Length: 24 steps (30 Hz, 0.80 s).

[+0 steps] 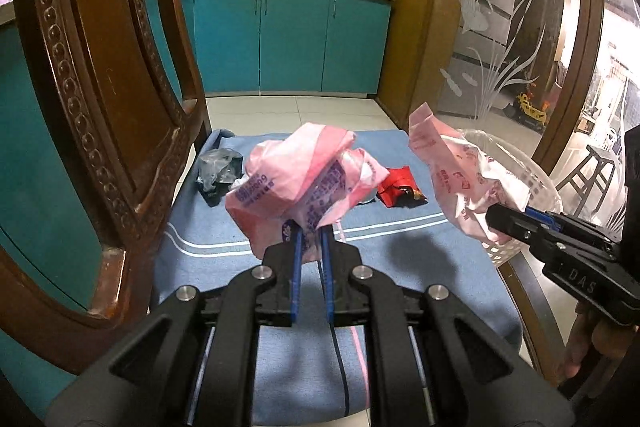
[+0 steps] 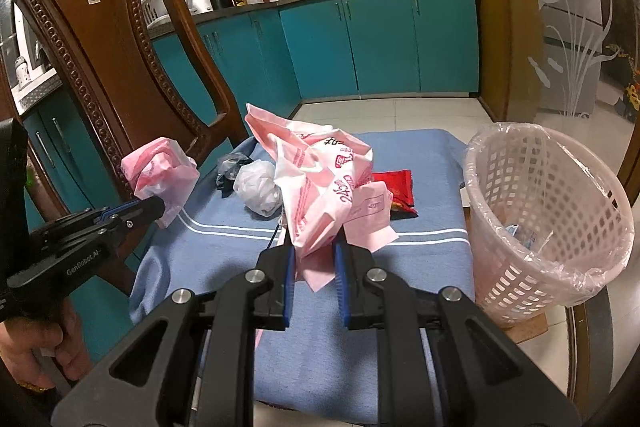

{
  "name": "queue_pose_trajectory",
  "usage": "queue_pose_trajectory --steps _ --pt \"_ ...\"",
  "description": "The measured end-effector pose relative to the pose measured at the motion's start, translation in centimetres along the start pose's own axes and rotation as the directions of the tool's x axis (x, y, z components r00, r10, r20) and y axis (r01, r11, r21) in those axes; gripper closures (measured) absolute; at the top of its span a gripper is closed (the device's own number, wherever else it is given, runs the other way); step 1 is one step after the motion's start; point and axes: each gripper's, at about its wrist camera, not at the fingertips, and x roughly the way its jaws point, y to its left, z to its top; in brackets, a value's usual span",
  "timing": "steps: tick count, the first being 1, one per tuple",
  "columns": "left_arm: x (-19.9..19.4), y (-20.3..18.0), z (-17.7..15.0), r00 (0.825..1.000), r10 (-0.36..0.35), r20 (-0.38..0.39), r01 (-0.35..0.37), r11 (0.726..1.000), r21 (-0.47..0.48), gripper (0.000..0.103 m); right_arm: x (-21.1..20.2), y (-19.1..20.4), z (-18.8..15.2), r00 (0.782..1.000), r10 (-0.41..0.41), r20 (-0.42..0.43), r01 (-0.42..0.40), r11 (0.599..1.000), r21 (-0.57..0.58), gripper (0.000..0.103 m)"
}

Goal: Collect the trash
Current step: 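Carry the pink paper bag over the wastebasket with the right tool and release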

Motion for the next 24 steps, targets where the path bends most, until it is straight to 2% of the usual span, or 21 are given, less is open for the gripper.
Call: queue_pose_trajectory --steps 4,7,10,13,14,15,17,19,21,24 --pt "0.3 -0.3 0.0 1.0 0.0 -0.006 0.0 1.0 0.0 0.093 -0.2 -0.4 0.0 1.0 -0.001 0.005 0.001 1.0 -0.002 0.085" --pt "0.5 -0.5 -0.1 1.0 -0.004 -0.011 0.004 1.0 0.006 0.092 -1.4 -2.3 1.0 0.996 -0.048 0.071 0.047 0.999 0.022 0.085" --pt "0.6 -0.5 -0.2 1.0 -0.007 -0.014 0.007 1.0 0.011 0.092 -2.4 -6.9 2.4 0.984 -0.139 0.115 0.125 0.985 0.118 0.085" --pt "0.9 -0.5 -0.2 1.0 -0.008 -0.02 0.009 1.0 0.016 0.092 -2.0 -12.3 2.8 0.965 -0.245 0.094 0.219 0.948 0.23 0.085" --pt "1.1 -0.5 -0.3 1.0 -0.009 -0.024 0.009 1.0 0.019 0.092 -1.7 -13.8 2.7 0.96 -0.267 0.08 0.239 0.937 0.256 0.082" --pt "1.3 -0.5 -0.3 1.0 -0.008 -0.027 0.009 1.0 0.021 0.092 -1.0 -15.5 2.6 0.959 -0.279 0.054 0.252 0.925 0.285 0.069" --pt "1.6 -0.6 -0.3 0.999 -0.009 -0.033 0.01 1.0 0.025 0.092 0.1 -17.8 2.2 0.969 -0.247 -0.009 0.235 0.911 0.338 0.045" --pt "1.7 -1.0 -0.3 0.999 -0.009 -0.036 0.01 0.999 0.031 0.092 -0.7 -19.5 1.8 0.974 -0.227 -0.011 0.208 0.873 0.441 0.038" --pt "1.9 -1.4 -0.4 0.999 -0.011 -0.041 0.013 0.999 0.038 0.092 -3.0 -19.9 1.8 0.979 -0.195 0.057 0.138 0.845 0.517 0.023" --pt "2.3 -2.3 -0.6 0.998 -0.026 -0.049 0.029 0.998 0.059 0.092 -7.6 -18.7 2.0 0.944 -0.256 0.21 0.106 0.834 0.541 0.007"
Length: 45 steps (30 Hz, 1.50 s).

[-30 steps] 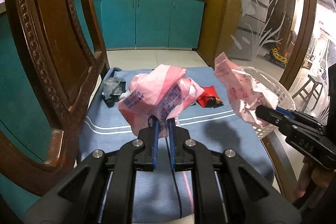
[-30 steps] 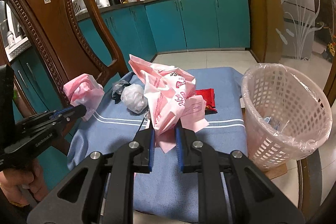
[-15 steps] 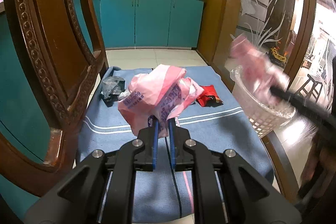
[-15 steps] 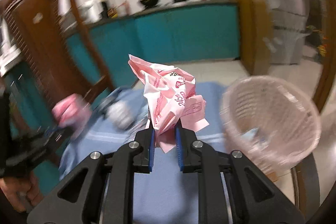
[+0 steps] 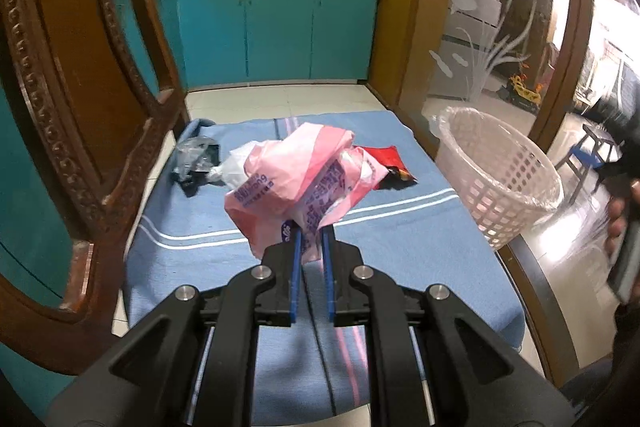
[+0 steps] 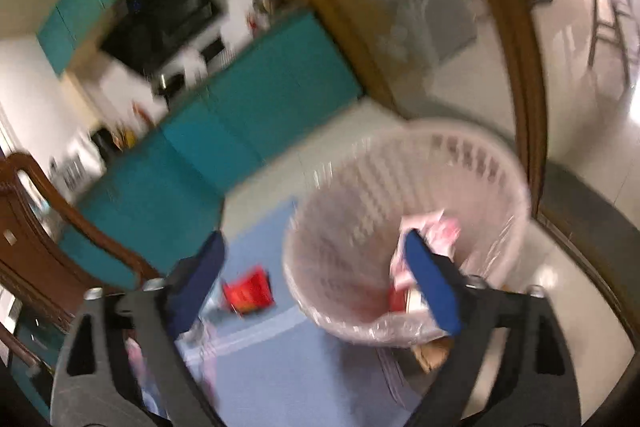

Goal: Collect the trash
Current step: 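Carry the pink paper bag over the wastebasket with the right tool and release, then carry the pink plastic bag over the wastebasket with the left tool and release, then move the left tool toward the white plastic bag on the stool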

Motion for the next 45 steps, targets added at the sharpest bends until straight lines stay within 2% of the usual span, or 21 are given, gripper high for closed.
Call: queue_pose_trajectory --steps 3,5,7,9,12,13,14,15,16,17,20,23,25,27,31,35,37,39,40,45 --pt "0.6 -1.7 0.0 1.0 -0.028 -0.011 0.028 1.0 0.01 0.092 -3.6 0.5 0.6 0.984 -0.024 0.174 0.027 0.999 -0.019 0.003" --pt "1.4 -4.5 0.6 0.997 -0.079 -0.025 0.08 0.996 0.038 0.092 -5.1 0.2 0.7 0.963 -0.052 0.264 0.057 0.998 -0.013 0.003" --pt "2.1 -7.7 1.4 0.992 -0.124 -0.032 0.126 0.989 0.078 0.092 -5.9 -0.6 0.9 0.946 -0.078 0.315 0.076 0.997 0.02 0.003" --pt "3.2 -12.6 3.1 0.984 -0.177 -0.032 0.179 0.974 0.139 0.092 -6.4 -1.5 0.7 0.933 -0.101 0.346 0.084 0.994 0.063 0.003" --pt "5.3 -19.0 6.6 0.97 -0.241 -0.03 0.243 0.953 0.18 0.085 -6.9 -2.5 0.7 0.909 -0.139 0.392 0.1 0.988 0.119 0.003" --pt "6.4 -20.9 7.8 0.961 -0.273 -0.042 0.276 0.944 0.178 0.073 -7.1 -2.9 0.8 0.906 -0.143 0.399 0.098 0.987 0.131 0.003" --pt "7.1 -22.1 8.5 0.954 -0.294 -0.053 0.299 0.937 0.182 0.037 -7.1 -3.1 0.8 0.905 -0.145 0.401 0.098 0.986 0.135 0.003" --pt "8.3 -23.6 9.3 0.956 -0.288 -0.061 0.295 0.935 0.196 0.02 -7.0 -3.1 0.8 0.906 -0.145 0.397 0.098 0.986 0.135 0.003" --pt "8.7 -24.2 9.4 0.965 -0.256 -0.051 0.261 0.944 0.2 0.009 -6.9 -3.3 0.9 0.91 -0.143 0.388 0.099 0.986 0.132 0.003" --pt "8.8 -24.3 9.3 0.973 -0.229 -0.04 0.233 0.951 0.202 0.009 -6.5 -3.3 0.9 0.918 -0.137 0.373 0.095 0.987 0.129 0.003" --pt "8.1 -22.2 7.5 0.978 -0.204 -0.034 0.207 0.957 0.203 0.008 -5.9 -2.5 0.8 0.941 -0.099 0.323 0.071 0.993 0.097 0.003" --pt "6.3 -17.0 4.5 0.994 -0.1 -0.037 0.106 0.972 0.21 0.007 -5.0 -0.6 0.2 0.965 -0.052 0.258 0.048 0.999 0.022 0.003" --pt "4.8 -13.2 3.2 0.999 -0.032 -0.024 0.035 0.982 0.187 0.005 -3.5 1.5 -0.7 0.986 -0.02 0.164 0.029 0.998 -0.054 0.003" --pt "3.0 -9.2 1.9 0.999 0.036 -0.023 -0.032 0.989 0.144 0.004 -2.1 3.8 -2.1 0.998 0.008 0.062 0.001 0.99 -0.143 0.003" --pt "0.5 -1.8 -0.5 0.991 0.123 -0.05 -0.123 0.992 0.003 0.004 0.2 8.8 -6.1 0.991 0.039 -0.126 -0.077 0.947 -0.312 0.003" --pt "-0.3 2.6 -2.8 0.986 0.159 -0.056 -0.165 0.977 -0.134 0.004 0.8 11.9 -10.1 0.98 0.019 -0.2 -0.102 0.904 -0.414 0.003" --pt "-0.3 2.9 -2.6 0.993 0.112 -0.039 -0.116 0.985 -0.131 0.004 1.2 13.1 -11.6 0.978 0.003 -0.21 -0.102 0.88 -0.463 0.003" --pt "-0.4 2.7 -2.7 0.992 0.127 -0.015 -0.128 0.987 -0.096 0.004 1.7 13.7 -12.3 0.976 -0.008 -0.216 -0.1 0.87 -0.483 0.003" --pt "-0.4 2.6 -2.7 0.99 0.137 -0.011 -0.138 0.986 -0.091 0.004 2.0 13.6 -12.5 0.976 -0.01 -0.218 -0.098 0.871 -0.482 0.003" --pt "-1.0 2.5 -2.6 0.995 0.096 -0.007 -0.096 0.99 -0.101 0.004 2.1 13.8 -13.1 0.976 -0.017 -0.217 -0.091 0.873 -0.479 0.003"
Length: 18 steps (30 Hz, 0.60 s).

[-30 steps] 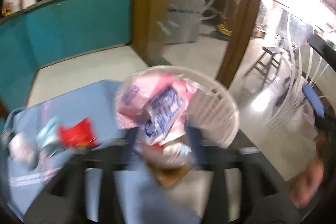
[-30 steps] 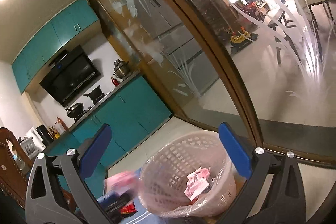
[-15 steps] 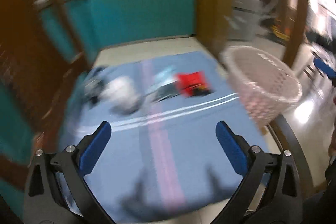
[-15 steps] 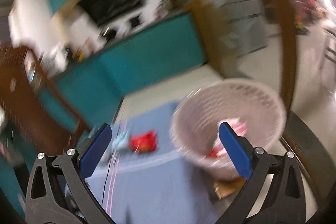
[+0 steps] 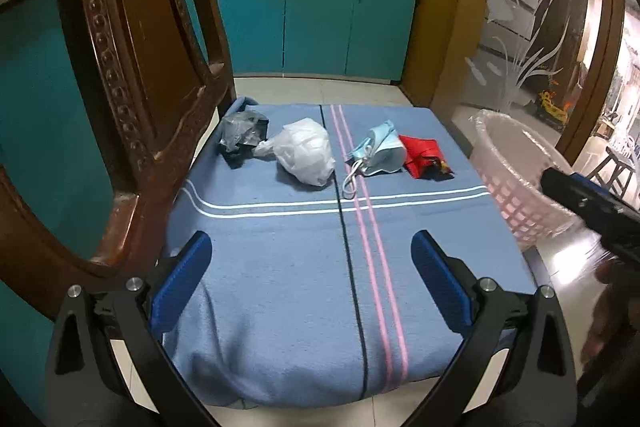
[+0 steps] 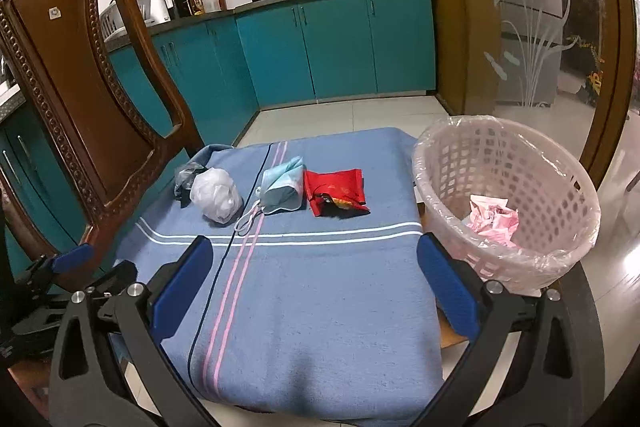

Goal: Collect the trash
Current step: 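Move the left tool toward the white plastic bag on the stool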

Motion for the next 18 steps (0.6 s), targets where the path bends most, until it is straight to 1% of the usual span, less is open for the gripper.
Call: queue_pose_trajectory --steps 15,18 --pt "0.24 -0.66 0.29 1.0 -0.01 0.0 0.01 1.0 0.006 0.004 -0.06 -0.57 -0.08 1.0 -0.005 -0.012 0.005 1.0 0.002 0.003" --pt "0.76 -0.74 0.45 1.0 0.007 0.001 -0.007 1.0 -0.003 0.004 -0.16 -0.67 0.07 1.0 0.001 -0.007 -0.001 1.0 0.01 0.003"
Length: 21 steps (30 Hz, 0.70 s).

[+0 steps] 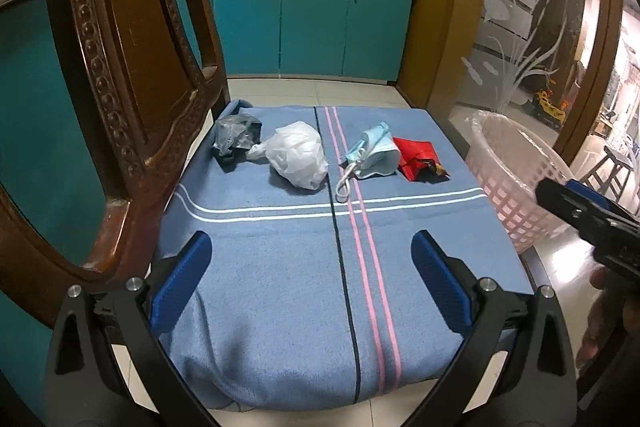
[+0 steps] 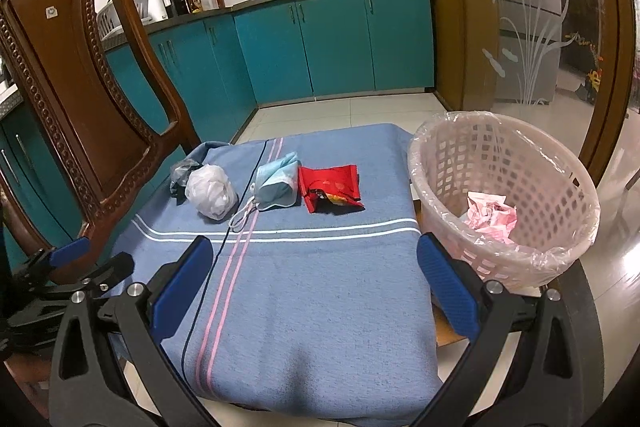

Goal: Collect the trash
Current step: 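Move the left tool toward the white plastic bag on the stool, then grasp the white plastic bag with the left tool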

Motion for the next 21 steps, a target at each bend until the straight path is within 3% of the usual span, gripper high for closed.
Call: queue_pose_trajectory --steps 6,13,15,16,17,18,19,21 --pt "3.6 -0.5 2.6 0.997 0.055 0.048 -0.055 0.998 0.005 0.004 0.2 0.3 0.5 1.0 0.018 0.012 -0.018 1.0 0.013 0.003" --pt "12.6 -1.3 7.4 0.992 0.13 -0.008 -0.13 0.992 0.009 0.004 2.1 0.1 0.7 1.0 0.002 -0.013 -0.002 1.0 0.004 0.003" --pt "15.7 -1.3 7.7 0.989 0.113 -0.093 -0.11 0.993 0.03 0.02 2.6 0.0 0.8 1.0 0.001 -0.017 -0.001 1.0 0.001 0.003" --pt "17.1 -1.2 7.5 0.984 0.097 -0.149 -0.094 0.995 0.029 0.059 2.8 0.1 0.9 1.0 0.004 -0.018 -0.003 1.0 0.002 0.003" --pt "17.9 -1.0 7.2 0.976 0.087 -0.199 -0.084 0.996 0.02 0.077 3.3 0.1 1.2 1.0 0.01 -0.018 -0.01 1.0 0.005 0.003" --pt "18.0 -0.6 6.8 0.972 0.071 -0.226 -0.072 0.997 0.002 0.085 3.6 0.1 1.4 1.0 0.017 -0.019 -0.017 1.0 0.008 0.003" --pt "16.9 -0.5 6.5 0.977 0.058 -0.206 -0.059 0.998 0.002 0.091 4.1 0.2 1.6 1.0 0.022 -0.02 -0.022 1.0 0.01 0.003" --pt "13.9 -0.7 6.0 0.985 0.018 -0.172 -0.014 1.0 0.023 0.092 5.3 0.4 2.1 1.0 0.019 -0.021 -0.019 1.0 0.004 0.004"
